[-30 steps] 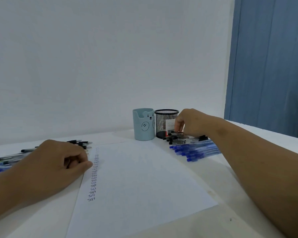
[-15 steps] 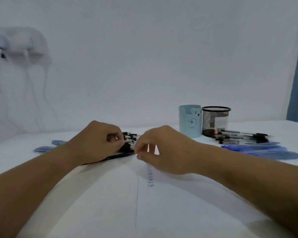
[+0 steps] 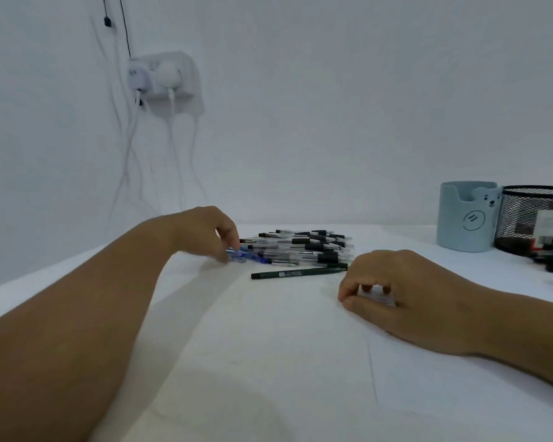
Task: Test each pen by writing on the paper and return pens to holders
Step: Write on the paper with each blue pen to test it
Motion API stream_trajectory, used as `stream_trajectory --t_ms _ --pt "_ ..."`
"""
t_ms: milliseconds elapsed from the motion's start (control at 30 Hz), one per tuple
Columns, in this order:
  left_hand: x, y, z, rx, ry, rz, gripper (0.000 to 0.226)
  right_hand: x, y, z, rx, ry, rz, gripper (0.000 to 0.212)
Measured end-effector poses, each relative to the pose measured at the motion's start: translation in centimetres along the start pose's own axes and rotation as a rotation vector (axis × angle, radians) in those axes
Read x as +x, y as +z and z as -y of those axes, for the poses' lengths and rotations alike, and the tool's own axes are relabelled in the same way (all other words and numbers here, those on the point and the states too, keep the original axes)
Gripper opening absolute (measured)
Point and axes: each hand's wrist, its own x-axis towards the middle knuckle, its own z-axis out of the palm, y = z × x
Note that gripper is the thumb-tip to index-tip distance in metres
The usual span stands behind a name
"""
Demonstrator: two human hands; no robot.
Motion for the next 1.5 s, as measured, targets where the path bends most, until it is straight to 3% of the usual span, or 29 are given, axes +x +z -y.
stream_trajectory --t_ms 533,800,1500 --pt "0.9 0.8 1.5 0.028 0.025 0.016 0.027 -0.2 0.0 -0.3 0.030 0.002 0.022 0.008" --pt "0.9 1.0 1.3 -0.008 0.042 -0.028 0.023 -0.2 0.0 -0.3 0.041 -0.004 0.021 0.008" --pt "0.7 0.8 1.0 0.014 0.049 0.056 0.017 -0.2 -0.1 -0.2 0.036 0.006 0.041 0.010"
